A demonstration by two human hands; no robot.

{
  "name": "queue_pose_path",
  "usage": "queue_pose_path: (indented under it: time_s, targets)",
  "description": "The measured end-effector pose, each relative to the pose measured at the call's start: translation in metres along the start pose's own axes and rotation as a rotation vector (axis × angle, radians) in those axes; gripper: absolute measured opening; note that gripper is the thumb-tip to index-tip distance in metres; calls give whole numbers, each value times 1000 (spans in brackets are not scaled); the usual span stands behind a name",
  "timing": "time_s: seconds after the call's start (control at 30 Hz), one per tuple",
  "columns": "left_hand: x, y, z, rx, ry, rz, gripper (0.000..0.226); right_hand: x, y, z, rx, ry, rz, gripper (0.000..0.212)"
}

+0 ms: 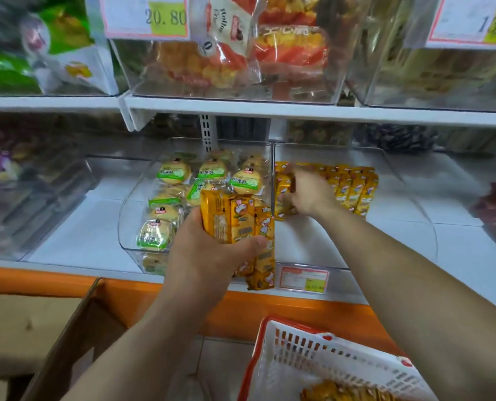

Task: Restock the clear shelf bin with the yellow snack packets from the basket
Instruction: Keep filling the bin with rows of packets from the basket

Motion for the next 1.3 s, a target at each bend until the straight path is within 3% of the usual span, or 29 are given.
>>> queue_pose_path:
  time_s: [0.07, 0.3, 0.37, 0.47, 0.57, 0.67, 0.83, 1.17, 1.3]
  targets:
    - [-1, -2, 2, 15, 1, -9, 41, -6, 0, 1, 13, 5, -34, 57]
    - [-5, -2, 4, 48, 6, -52, 40, -6, 2, -11, -88, 2, 234, 57]
    - [-9, 1, 2, 44, -7, -73, 37, 8, 1, -30, -69, 59, 290, 47]
    - [-14, 5, -3, 33, -40, -107, 36, 38, -8, -77, -7, 168, 521, 25]
    - [-22, 10, -8, 44, -69, -143, 36, 63, -23, -133, 34, 107, 840, 12]
    - [-32, 15, -13, 65, -103, -201, 35, 73, -35, -175, 24, -58, 974, 31]
    - [-49, 23, -25, 99, -232, -268, 38, 88, -34, -204, -15, -41, 1037, 49]
    - [-59, 28, -30, 180, -270, -339, 27, 92, -19, -215, -141, -52, 1267, 44]
    - [-56, 23, -28, 234, -266, -360, 27, 92, -8, -201, -195, 38, 1270, 39]
Point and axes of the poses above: each hand's wrist, its own z-axis towards the middle knuckle, its own x-axis out of the back of the hand, y = z × x, the point moved 3 cm from there along z, towards the middle knuckle, and after that the axes turned 2 degrees about x, right-handed, at the moved point
